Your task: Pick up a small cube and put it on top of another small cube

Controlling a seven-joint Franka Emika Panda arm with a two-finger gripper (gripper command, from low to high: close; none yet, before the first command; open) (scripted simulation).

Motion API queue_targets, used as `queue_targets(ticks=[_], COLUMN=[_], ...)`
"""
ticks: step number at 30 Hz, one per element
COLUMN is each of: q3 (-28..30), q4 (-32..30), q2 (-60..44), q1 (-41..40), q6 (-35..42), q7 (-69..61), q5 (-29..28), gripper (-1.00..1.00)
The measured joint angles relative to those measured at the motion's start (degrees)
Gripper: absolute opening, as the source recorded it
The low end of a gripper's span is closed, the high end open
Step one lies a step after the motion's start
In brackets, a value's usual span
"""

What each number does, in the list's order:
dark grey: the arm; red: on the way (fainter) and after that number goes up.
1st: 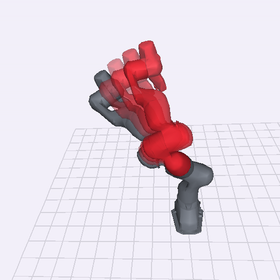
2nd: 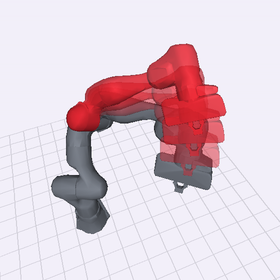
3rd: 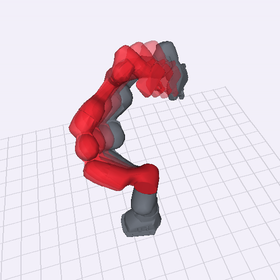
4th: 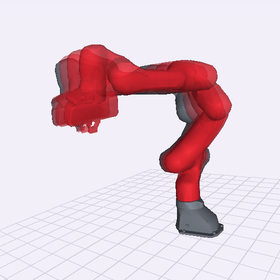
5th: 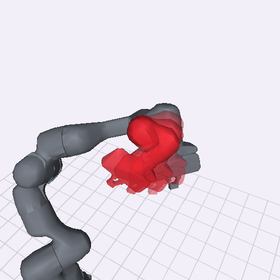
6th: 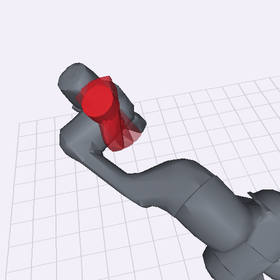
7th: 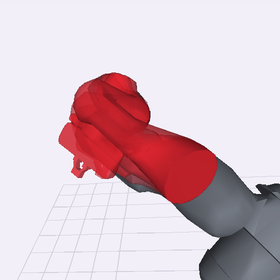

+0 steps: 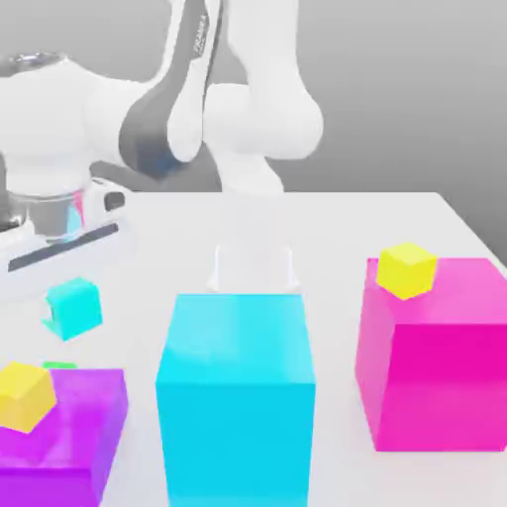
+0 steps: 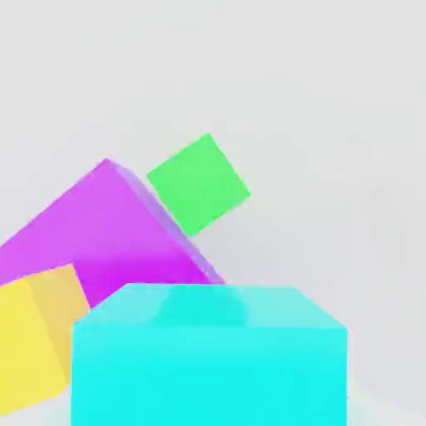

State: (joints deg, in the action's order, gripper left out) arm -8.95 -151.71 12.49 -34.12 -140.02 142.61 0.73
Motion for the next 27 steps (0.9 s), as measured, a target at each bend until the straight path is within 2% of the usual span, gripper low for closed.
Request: queue_targets(ticks=[17,21,22,27], q3=[-17.68,-20.52,-21.10,-21.10], q4=[6.98,2.94,1.63,1.63], q2=[20.30,18.50,17.65,17.65], q1=[30.09,32.19,32.29,32.29], q6=[25.77,19.87,17.71,17.71], q7=[-2.97,-3.06,-3.00,-3.00], q5=[14.56,16.32,16.56,16.56], gripper=[-1.00,-1.00,1.00,1.00])
